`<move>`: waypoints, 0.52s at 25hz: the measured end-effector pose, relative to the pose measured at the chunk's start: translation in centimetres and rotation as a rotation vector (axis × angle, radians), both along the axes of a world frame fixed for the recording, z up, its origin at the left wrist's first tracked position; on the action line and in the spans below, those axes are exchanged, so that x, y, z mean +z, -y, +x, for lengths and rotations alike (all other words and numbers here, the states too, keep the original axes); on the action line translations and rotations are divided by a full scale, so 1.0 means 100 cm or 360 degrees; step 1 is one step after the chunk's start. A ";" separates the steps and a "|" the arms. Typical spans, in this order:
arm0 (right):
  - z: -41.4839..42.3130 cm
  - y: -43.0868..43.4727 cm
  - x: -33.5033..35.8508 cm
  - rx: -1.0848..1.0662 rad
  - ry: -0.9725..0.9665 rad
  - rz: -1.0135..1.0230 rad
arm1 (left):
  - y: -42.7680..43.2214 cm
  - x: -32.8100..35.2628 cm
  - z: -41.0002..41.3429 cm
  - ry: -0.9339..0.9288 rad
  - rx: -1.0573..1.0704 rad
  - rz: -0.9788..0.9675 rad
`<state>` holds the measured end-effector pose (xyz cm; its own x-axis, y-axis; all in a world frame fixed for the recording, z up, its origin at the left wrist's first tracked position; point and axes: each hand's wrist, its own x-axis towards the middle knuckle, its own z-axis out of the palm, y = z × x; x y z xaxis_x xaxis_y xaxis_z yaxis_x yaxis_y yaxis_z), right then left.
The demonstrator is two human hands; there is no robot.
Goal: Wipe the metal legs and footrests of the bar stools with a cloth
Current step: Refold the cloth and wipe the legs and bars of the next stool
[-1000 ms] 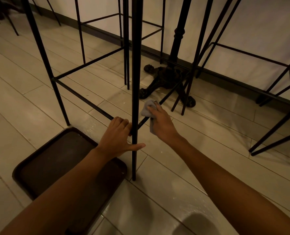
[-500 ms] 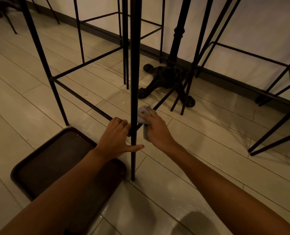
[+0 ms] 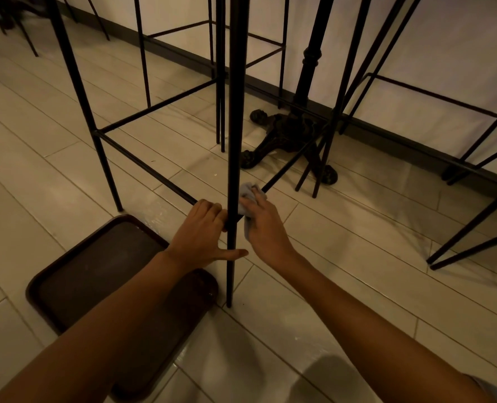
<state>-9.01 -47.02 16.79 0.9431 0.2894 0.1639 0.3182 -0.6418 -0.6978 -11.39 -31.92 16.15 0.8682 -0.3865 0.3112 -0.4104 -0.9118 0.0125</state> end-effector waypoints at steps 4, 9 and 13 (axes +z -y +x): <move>-0.007 -0.003 -0.001 0.0086 -0.0034 0.0043 | 0.000 0.004 -0.002 0.0023 -0.0021 0.0059; 0.001 0.006 0.009 0.0021 -0.0044 -0.0014 | -0.003 0.009 -0.003 0.0141 -0.0058 0.0236; 0.002 0.003 0.005 0.0024 -0.0051 -0.0009 | -0.005 0.011 -0.002 0.0121 -0.0064 0.0310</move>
<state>-8.82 -47.33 17.27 0.9434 0.3042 0.1321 0.3053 -0.6411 -0.7042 -11.62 -31.39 17.22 0.8277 -0.4798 0.2912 -0.4397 -0.8767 -0.1949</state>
